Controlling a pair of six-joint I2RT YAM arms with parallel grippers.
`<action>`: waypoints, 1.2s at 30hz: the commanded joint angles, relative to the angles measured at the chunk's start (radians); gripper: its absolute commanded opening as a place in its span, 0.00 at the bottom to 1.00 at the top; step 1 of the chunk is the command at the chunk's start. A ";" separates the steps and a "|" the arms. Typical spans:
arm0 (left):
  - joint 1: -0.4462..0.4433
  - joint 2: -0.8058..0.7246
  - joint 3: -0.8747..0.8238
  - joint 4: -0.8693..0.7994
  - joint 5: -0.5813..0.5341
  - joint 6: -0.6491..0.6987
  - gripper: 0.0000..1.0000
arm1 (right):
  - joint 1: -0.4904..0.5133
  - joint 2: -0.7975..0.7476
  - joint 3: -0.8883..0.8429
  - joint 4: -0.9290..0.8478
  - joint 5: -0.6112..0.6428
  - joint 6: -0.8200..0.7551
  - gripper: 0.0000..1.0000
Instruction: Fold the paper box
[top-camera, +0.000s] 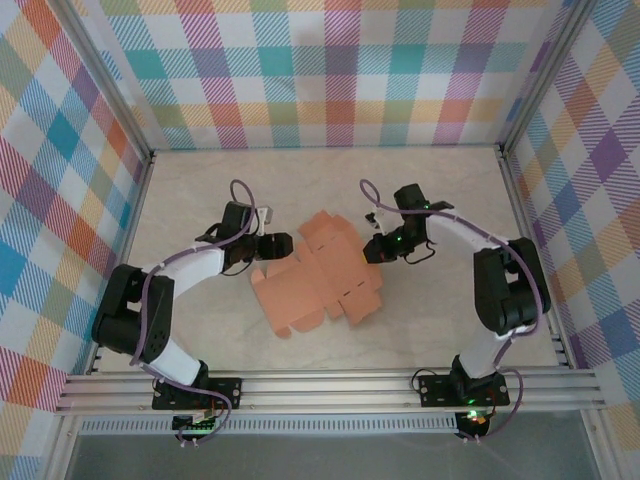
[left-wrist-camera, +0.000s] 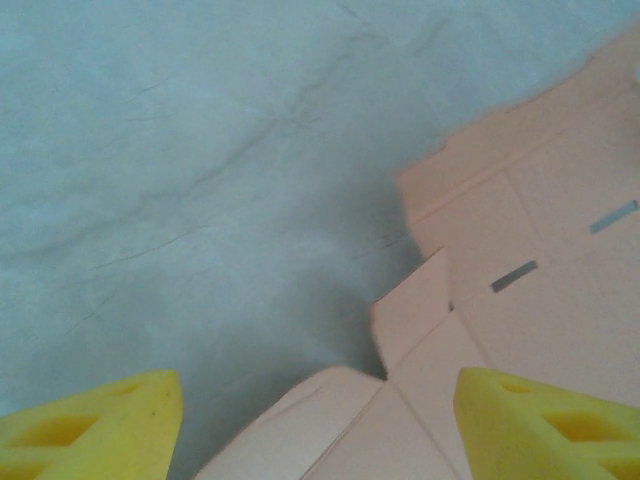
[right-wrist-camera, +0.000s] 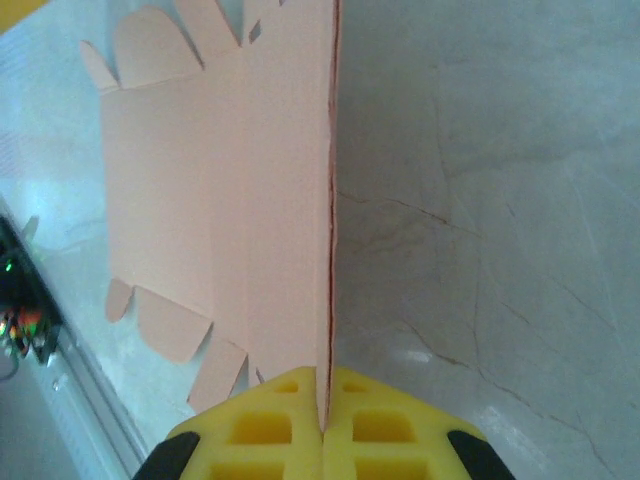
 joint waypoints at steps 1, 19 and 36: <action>-0.003 0.011 -0.034 0.110 0.065 0.116 0.69 | -0.003 0.053 0.054 -0.151 -0.135 -0.166 0.00; -0.006 0.143 0.015 0.143 0.218 0.090 0.30 | -0.064 0.175 0.127 -0.169 -0.209 -0.177 0.00; 0.005 0.213 0.015 0.195 0.180 0.036 0.53 | -0.066 0.180 0.126 -0.156 -0.205 -0.163 0.00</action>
